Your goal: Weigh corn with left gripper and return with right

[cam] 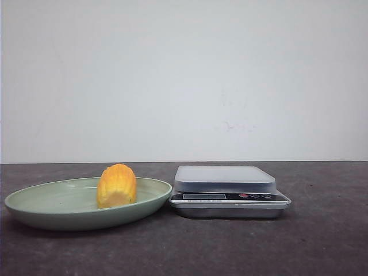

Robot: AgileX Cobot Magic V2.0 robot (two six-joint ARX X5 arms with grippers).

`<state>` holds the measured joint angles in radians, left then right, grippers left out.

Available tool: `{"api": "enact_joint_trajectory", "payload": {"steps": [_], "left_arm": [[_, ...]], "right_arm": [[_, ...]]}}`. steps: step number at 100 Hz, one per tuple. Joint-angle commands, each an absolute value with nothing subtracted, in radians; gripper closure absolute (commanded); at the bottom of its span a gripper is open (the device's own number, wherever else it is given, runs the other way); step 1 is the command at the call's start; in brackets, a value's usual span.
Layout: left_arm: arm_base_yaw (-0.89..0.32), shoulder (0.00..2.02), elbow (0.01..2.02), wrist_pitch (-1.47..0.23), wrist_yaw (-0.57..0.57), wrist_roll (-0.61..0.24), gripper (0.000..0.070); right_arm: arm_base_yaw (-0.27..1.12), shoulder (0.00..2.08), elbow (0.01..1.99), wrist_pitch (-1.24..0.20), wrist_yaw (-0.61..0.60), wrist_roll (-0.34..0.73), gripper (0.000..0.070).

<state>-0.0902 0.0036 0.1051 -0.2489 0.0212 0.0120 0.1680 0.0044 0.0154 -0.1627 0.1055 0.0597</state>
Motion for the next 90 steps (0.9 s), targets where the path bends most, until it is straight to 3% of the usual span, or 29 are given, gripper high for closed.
{"api": "enact_joint_trajectory", "payload": {"steps": [1, 23, 90], "left_arm": [[-0.08, 0.003, 0.099, -0.272, 0.024, 0.06, 0.0684], [-0.072, 0.003, 0.013, -0.186, 0.03, 0.046, 0.0684], [-0.047, 0.004, 0.013, -0.187, 0.007, 0.037, 0.0684]], "right_arm": [[0.167, 0.004, 0.013, -0.158, 0.105, 0.06, 0.0695], [0.167, 0.004, 0.014, -0.157, 0.105, 0.06, 0.0694], [0.167, 0.004, 0.014, -0.157, 0.105, 0.06, 0.0694]]}}
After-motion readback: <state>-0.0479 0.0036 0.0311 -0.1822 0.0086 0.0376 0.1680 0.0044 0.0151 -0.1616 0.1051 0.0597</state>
